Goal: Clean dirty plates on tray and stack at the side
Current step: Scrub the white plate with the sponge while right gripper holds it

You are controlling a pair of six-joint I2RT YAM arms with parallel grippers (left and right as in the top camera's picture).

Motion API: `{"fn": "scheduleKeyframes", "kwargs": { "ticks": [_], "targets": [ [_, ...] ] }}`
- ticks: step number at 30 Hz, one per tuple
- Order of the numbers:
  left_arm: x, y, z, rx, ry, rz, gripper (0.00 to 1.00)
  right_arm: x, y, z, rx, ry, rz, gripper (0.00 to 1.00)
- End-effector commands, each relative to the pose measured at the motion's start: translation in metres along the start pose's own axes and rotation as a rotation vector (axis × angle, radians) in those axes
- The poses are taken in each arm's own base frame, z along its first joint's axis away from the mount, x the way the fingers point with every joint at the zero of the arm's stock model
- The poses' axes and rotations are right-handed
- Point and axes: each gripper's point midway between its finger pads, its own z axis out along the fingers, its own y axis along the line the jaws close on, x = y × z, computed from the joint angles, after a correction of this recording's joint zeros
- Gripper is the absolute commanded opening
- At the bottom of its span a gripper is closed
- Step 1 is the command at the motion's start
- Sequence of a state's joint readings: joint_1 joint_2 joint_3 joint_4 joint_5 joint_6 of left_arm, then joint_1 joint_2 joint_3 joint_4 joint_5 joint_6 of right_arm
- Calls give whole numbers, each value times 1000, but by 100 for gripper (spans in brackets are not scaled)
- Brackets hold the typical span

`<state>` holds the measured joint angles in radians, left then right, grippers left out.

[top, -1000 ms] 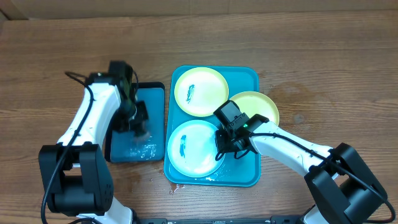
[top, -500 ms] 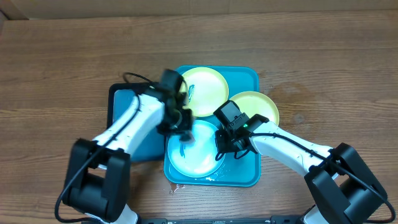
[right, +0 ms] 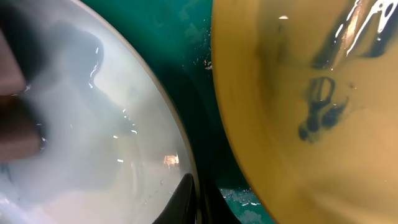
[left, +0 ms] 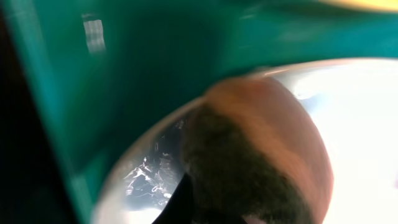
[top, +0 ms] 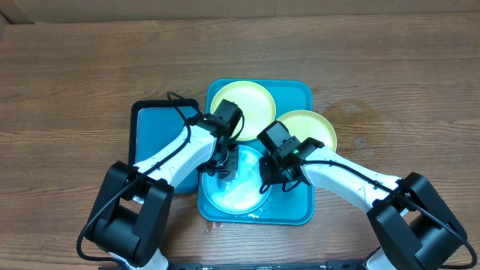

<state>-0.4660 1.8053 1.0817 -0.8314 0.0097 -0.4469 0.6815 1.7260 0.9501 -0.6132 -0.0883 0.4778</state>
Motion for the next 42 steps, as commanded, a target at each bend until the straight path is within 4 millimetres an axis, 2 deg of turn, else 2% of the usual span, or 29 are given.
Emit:
{"fn": "scheduleKeyframes", "kwargs": {
  "ticks": [1, 5, 6, 9, 11, 13, 15, 23, 30, 36, 37, 39, 42],
  "targets": [
    [7, 50, 17, -210, 39, -27, 4, 1, -11, 2, 57, -3, -3, 4],
    [15, 35, 19, -115, 90, 6, 4, 1, -11, 2, 57, -3, -3, 4],
    [15, 26, 20, -64, 96, 20, 4, 1, -11, 2, 57, -3, -3, 4],
    [18, -22, 17, 207, 122, 146, 4, 0, -11, 2, 57, -4, -3, 4],
    [22, -47, 12, 346, 134, 209, 4, 0, -11, 2, 57, -4, -3, 4],
    [27, -61, 12, 407, 141, 281, 4, 1, -11, 2, 57, -3, -3, 4],
    [32, -64, 15, 403, 155, 317, 4, 1, -11, 2, 58, -3, -3, 4],
    [55, -54, 20, 385, 247, 406, 4, 1, -11, 2, 57, -3, -3, 4],
    [77, -55, 11, 441, 327, 469, 4, 0, -11, 2, 57, -3, -3, 4],
    [78, -51, 13, 413, 333, 472, 4, 1, -11, 2, 57, -3, -3, 4],
    [76, -45, 16, 365, 332, 446, 4, 1, -11, 2, 57, -3, -3, 4],
    [64, -10, 27, 112, 307, 281, 4, 1, -12, 2, 58, -3, -3, 4],
    [51, 41, 26, -217, 235, 63, 4, 1, -12, 2, 58, -3, -3, 4]
  ]
}}
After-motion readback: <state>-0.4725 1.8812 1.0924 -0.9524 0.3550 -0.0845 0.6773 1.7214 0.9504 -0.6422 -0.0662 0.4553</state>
